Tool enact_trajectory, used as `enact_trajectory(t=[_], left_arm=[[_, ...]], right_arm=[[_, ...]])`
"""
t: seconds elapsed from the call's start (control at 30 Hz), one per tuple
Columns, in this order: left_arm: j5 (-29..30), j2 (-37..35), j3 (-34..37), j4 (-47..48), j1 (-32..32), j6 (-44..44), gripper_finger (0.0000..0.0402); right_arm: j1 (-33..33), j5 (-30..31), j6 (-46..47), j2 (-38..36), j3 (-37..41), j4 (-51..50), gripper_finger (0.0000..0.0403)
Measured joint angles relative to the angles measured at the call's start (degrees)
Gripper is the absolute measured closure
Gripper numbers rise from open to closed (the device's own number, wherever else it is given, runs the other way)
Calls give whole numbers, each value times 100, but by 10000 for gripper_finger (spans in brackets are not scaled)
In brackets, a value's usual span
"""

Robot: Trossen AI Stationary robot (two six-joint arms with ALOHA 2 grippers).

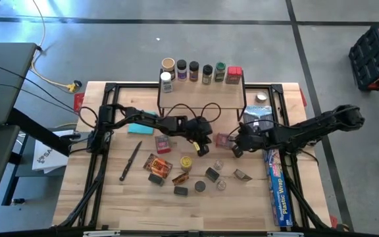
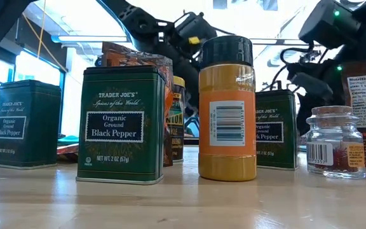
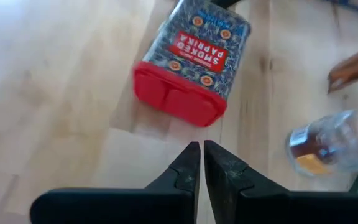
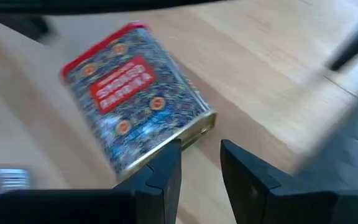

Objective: Shelf spices
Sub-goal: Put the red seasoning can on the shelf aligned with the other red seasoning can

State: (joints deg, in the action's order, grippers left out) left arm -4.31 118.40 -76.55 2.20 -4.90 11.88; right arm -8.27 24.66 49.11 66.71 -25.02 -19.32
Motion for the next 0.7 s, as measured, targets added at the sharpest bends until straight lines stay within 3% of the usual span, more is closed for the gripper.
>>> enact_trajectory(t=[0.23, 0.43, 0.7], left_arm=[[213, 369, 0, -339, 4, 2, 390], [266, 335, -4, -210, 40, -4, 390], [492, 311, -7, -173, 19, -132, 391]], right_arm=[[41, -470, -335, 11, 0, 818, 298], [-2, -581, -397, 33, -4, 837, 298], [-12, -361, 595, -44, -4, 432, 298]])
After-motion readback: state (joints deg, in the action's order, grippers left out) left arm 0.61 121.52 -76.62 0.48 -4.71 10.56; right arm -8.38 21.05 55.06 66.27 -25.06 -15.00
